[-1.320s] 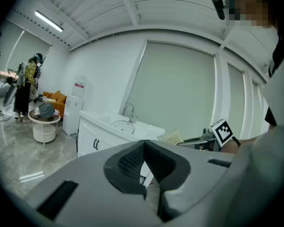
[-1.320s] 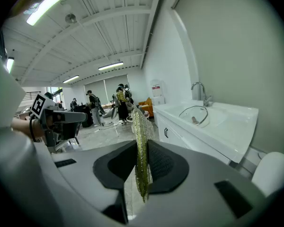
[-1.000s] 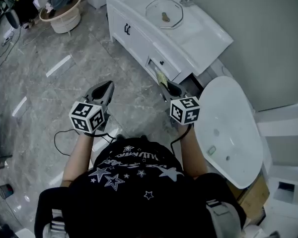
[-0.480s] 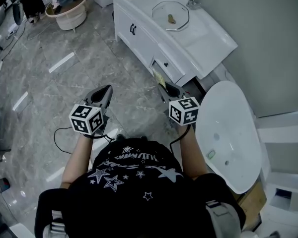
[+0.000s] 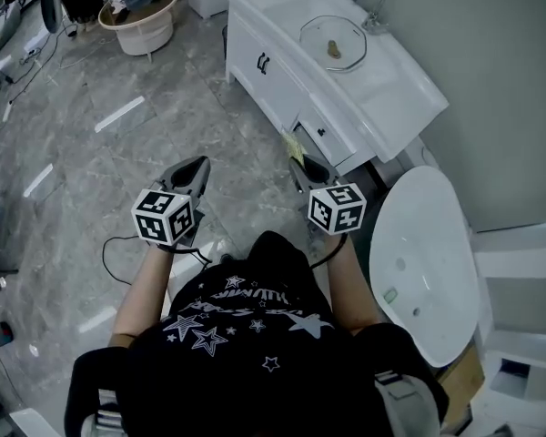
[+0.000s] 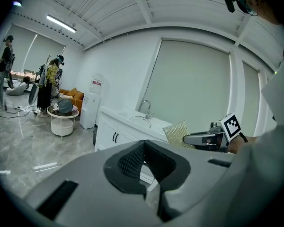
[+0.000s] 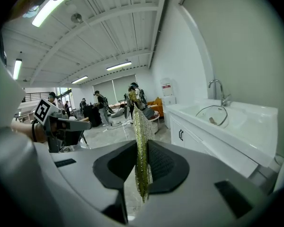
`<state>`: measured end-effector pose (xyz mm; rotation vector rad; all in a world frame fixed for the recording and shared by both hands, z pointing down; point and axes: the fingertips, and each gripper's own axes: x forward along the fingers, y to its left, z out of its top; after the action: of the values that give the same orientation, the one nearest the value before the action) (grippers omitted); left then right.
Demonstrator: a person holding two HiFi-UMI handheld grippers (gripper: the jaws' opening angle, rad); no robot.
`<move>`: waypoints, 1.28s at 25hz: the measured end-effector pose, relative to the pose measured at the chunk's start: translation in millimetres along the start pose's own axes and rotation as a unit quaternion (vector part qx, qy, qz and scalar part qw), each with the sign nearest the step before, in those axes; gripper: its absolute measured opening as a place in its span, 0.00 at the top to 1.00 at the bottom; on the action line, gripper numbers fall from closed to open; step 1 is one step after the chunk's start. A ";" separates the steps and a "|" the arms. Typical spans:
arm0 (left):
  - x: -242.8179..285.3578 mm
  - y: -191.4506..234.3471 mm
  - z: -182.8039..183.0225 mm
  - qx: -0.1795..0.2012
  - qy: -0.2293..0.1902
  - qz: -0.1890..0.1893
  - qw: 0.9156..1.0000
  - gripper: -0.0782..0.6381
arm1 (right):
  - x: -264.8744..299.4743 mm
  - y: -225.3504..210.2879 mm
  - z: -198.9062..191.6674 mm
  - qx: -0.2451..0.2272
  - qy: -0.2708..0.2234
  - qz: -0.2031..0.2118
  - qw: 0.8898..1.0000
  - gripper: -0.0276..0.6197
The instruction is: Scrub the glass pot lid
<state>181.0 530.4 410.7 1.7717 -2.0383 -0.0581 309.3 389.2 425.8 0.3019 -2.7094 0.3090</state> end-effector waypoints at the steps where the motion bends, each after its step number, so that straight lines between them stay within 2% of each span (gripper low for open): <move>1: 0.7 4.8 -0.8 -0.001 0.002 0.000 1.000 0.88 | 4.0 2.0 -3.3 0.001 0.006 0.001 1.000 0.86; 5: 10.6 19.2 -4.7 -0.011 0.009 0.001 1.000 0.88 | 16.8 -8.0 -13.8 0.004 0.030 -0.005 1.000 0.86; 12: 54.3 52.5 1.8 -0.029 0.014 0.016 0.999 0.88 | 59.1 -52.2 -1.8 0.017 0.029 -0.006 0.999 0.85; 21: 160.6 96.4 47.2 -0.027 0.020 0.031 0.999 0.88 | 132.4 -153.8 41.3 0.036 0.023 -0.016 0.999 0.85; 32: 294.5 110.9 100.4 -0.018 0.036 0.016 0.999 0.88 | 194.9 -269.9 98.6 0.054 0.011 -0.024 0.998 0.85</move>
<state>17.4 245.1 441.2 1.6944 -2.0015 -0.0217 166.9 74.7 462.7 0.3912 -2.6643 0.4443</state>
